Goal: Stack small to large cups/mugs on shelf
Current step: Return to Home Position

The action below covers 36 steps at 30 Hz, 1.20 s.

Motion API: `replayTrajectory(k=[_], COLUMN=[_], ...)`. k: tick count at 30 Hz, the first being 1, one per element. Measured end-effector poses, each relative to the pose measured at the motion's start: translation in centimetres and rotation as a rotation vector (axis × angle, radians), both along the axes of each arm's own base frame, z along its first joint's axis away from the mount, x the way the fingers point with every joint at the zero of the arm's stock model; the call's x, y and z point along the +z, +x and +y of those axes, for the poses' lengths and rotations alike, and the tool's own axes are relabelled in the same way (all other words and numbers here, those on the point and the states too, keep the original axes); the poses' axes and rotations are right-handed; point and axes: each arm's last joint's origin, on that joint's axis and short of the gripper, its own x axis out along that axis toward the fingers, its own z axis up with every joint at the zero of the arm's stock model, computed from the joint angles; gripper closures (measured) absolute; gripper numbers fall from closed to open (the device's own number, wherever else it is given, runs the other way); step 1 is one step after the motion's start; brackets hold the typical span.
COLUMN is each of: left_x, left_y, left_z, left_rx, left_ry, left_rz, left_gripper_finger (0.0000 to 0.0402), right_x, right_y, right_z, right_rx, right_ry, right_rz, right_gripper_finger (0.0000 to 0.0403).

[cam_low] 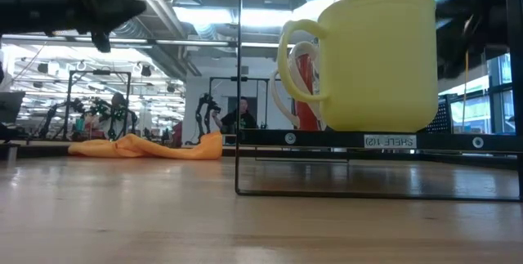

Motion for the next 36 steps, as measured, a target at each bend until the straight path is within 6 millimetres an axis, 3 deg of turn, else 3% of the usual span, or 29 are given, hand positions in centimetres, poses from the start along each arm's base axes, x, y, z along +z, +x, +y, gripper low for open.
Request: replayTrajectory(k=[4, 9, 17, 29, 36], left_x=[-0.7, -2.2, -3.9, -3.9, -3.9], left_y=[0.1, 0.2, 0.2, 0.2, 0.2], left_z=[0.2, 0.5, 0.5, 0.5, 0.5], left_rx=[0.073, 0.168, 0.183, 0.2, 0.199], left_ry=[-0.085, -0.116, -0.086, 0.074, 0.069], left_rz=[0.053, 0.191, 0.373, 0.448, 0.446], left_gripper_finger=[0.0401, 0.0401, 0.0401, 0.0401, 0.0401], right_x=[-1.5, -1.8, -1.9, -2.0, -2.0], right_y=[0.2, 0.3, 0.3, 0.4, 0.4], right_z=[-0.2, -0.2, -0.2, -0.2, -0.2], right_rx=[-0.079, -0.078, -0.091, -0.134, -0.135], right_ry=[0.122, 0.138, 0.056, -0.188, -0.193], right_rz=[0.119, 0.15, 0.181, 0.274, 0.276], right_gripper_finger=[0.019, 0.019, 0.019, 0.019, 0.019])
